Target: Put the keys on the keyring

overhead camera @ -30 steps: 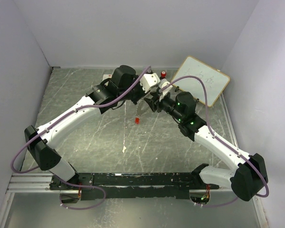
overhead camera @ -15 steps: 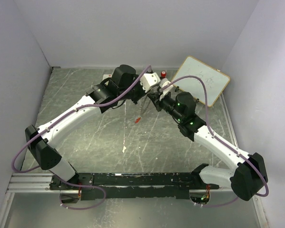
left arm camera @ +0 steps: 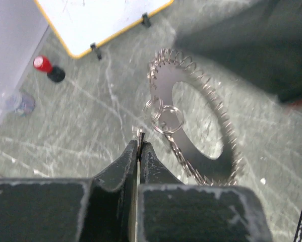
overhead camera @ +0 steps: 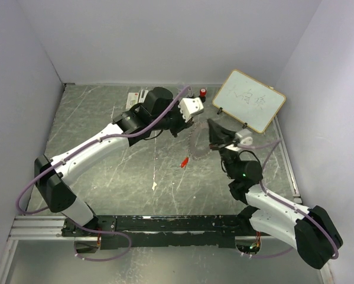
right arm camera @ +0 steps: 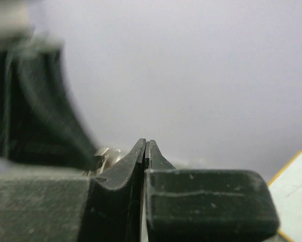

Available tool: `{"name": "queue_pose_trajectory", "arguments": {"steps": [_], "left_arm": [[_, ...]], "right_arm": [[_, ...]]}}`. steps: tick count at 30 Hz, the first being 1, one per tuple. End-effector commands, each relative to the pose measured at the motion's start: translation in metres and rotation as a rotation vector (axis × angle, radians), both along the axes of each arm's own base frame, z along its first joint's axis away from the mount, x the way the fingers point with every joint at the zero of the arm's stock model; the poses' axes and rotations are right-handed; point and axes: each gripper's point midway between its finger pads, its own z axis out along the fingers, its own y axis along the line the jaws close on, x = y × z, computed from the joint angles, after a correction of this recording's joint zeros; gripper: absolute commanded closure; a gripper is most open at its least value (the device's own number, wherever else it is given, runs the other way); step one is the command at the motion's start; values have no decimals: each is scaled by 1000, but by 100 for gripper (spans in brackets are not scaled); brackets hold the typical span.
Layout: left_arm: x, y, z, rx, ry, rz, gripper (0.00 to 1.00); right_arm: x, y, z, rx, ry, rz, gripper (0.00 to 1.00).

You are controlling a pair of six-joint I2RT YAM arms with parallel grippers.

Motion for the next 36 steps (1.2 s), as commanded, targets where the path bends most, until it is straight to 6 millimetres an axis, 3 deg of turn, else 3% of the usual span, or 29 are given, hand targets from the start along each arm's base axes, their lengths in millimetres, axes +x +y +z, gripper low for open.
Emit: {"name": "queue_pose_trajectory", "arguments": {"steps": [1,5,6,7,12,15,16,17,24,29,36], "left_arm": [[15,38,-7,7,31,148,93],[20,48,2,-24,13,189,93],[20,48,4,-30,9,190,93],[20,49,6,-35,4,187,93],[21,50,17,-31,-23,181,93],[23,49,23,-29,-39,177,93],[24,48,24,-26,-42,175,93],[24,48,26,-25,-47,173,93],[27,49,39,-23,-80,168,93],[25,49,45,-26,-92,157,93],[24,48,46,-24,-94,144,93]], "right_arm": [[-38,-99,89,491,-287,-242,100],[-53,-128,84,615,-320,-301,100],[-55,-126,88,603,-339,-294,100],[-53,-118,93,563,-345,-280,100],[-5,-49,94,194,-114,-171,98],[12,-18,86,25,-28,-105,55],[16,-8,81,-33,-7,-83,44],[19,0,78,-79,18,-58,41],[32,48,41,-356,135,109,40],[36,65,17,-453,189,186,42],[37,79,-1,-497,222,252,46]]}}
